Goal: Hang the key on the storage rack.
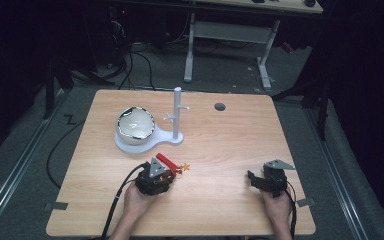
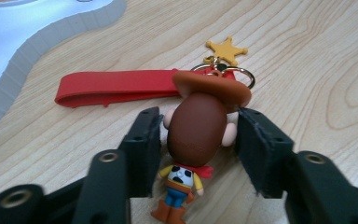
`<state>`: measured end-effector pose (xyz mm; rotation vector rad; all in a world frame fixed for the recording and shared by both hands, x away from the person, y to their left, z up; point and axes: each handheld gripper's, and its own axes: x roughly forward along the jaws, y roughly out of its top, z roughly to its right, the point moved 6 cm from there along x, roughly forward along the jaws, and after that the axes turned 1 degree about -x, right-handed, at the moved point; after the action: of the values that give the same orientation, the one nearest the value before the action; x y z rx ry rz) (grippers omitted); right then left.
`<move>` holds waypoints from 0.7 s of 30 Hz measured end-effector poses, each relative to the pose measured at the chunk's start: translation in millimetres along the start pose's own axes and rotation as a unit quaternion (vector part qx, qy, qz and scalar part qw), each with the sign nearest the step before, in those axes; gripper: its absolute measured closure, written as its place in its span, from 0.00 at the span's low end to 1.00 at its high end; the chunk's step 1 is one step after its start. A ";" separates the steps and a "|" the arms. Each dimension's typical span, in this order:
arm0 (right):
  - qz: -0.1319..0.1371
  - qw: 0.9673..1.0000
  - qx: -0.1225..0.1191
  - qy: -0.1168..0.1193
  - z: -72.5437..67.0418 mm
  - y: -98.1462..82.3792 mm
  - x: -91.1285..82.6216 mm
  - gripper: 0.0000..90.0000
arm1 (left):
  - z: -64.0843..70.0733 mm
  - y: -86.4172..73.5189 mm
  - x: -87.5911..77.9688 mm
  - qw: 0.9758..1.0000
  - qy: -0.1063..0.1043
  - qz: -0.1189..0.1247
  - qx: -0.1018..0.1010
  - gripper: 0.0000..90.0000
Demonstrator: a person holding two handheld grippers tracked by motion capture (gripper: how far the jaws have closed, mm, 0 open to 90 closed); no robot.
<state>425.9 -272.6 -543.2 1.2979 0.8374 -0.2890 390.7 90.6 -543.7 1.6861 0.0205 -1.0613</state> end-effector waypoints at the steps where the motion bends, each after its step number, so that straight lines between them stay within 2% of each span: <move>1: 0.000 1.000 0.000 0.000 0.0 0.0 0.0 0.34 | -0.3 0.1 0.1 1.000 0.000 0.000 -0.001 0.62; 12: 0.000 1.000 0.000 0.000 0.0 -0.1 -0.1 0.34 | -3.4 -0.5 -1.8 1.000 -0.016 -0.001 -0.014 0.63; 21: 0.000 1.000 0.000 0.000 0.3 0.0 0.1 0.34 | -9.1 6.0 -15.1 0.999 -0.024 0.026 -0.035 0.64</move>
<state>426.0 -272.8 -543.2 1.2989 0.8382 -0.2893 390.3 102.3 -529.3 1.5894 -0.0169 -1.0503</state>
